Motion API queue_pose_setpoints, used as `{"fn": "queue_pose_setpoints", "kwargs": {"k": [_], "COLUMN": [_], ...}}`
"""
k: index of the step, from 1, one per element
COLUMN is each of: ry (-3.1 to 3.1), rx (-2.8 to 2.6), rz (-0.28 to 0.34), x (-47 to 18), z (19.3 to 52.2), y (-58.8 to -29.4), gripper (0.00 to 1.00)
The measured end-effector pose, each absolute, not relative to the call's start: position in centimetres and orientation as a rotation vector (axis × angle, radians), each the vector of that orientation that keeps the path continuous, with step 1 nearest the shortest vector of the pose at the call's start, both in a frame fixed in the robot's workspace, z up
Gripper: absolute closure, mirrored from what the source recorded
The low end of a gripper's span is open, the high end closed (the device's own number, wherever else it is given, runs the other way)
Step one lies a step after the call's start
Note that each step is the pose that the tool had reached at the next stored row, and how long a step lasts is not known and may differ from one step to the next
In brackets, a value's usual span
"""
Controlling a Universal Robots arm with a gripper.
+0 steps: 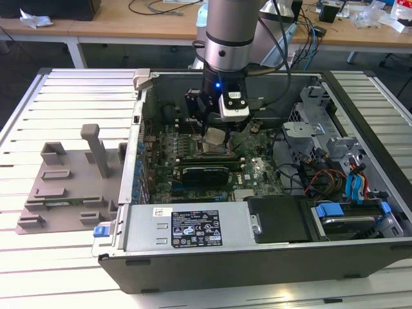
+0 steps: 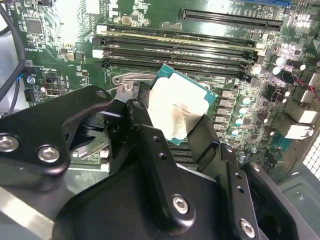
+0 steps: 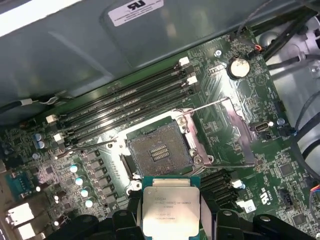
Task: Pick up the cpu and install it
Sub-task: 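Place the cpu into insertion slot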
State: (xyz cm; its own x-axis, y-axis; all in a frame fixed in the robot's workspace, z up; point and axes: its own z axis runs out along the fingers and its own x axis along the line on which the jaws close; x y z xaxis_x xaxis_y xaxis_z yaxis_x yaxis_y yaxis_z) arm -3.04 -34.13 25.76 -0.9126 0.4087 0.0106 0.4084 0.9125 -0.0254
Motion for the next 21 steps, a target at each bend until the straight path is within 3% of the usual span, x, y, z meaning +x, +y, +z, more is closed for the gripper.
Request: {"fn": "queue_pose_setpoints", "kwargs": {"k": [21], "ry": [-2.965], "rx": [-0.983], "rz": [0.033], "x": [-3.04], "z": [25.76], "y": [-34.13], "gripper": [0.45]}}
